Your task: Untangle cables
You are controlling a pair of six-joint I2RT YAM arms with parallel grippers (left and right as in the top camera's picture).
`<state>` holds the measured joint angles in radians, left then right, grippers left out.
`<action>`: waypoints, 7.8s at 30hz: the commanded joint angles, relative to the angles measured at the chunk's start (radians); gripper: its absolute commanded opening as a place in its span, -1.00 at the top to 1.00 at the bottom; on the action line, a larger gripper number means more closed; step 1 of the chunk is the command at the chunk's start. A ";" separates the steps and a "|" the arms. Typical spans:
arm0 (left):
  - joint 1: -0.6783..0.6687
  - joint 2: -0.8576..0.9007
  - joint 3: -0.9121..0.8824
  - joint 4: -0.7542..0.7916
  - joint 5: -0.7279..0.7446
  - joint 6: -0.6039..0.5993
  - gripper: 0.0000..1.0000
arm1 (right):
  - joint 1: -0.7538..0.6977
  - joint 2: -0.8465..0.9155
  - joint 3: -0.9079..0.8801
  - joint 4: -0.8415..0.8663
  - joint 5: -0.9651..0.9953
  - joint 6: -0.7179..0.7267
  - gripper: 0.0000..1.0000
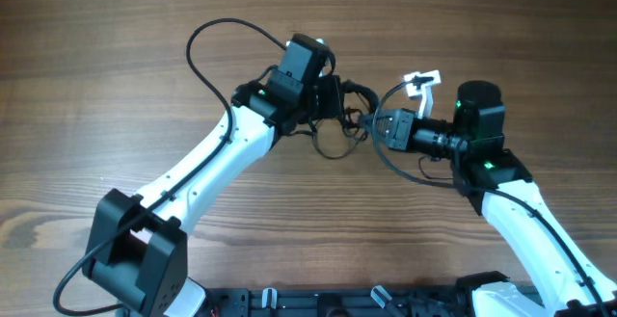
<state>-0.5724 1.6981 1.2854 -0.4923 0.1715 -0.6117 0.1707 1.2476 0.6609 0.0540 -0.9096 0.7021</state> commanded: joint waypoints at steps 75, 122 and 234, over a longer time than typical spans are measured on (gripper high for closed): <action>0.247 0.006 0.003 -0.052 0.627 -1.112 0.92 | 0.197 0.156 -0.001 0.087 0.670 -0.178 -0.34; -0.035 0.006 0.003 -0.058 0.398 0.710 0.92 | -0.095 0.155 -0.001 -0.179 0.006 -0.317 0.26; -0.038 0.051 0.003 -0.016 0.124 -0.298 -0.26 | -0.072 0.156 -0.001 0.042 0.237 0.112 0.91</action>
<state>-0.6052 1.7306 1.2846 -0.5121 0.3321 -0.7967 0.1013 1.4117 0.6609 0.0898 -0.6716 0.8001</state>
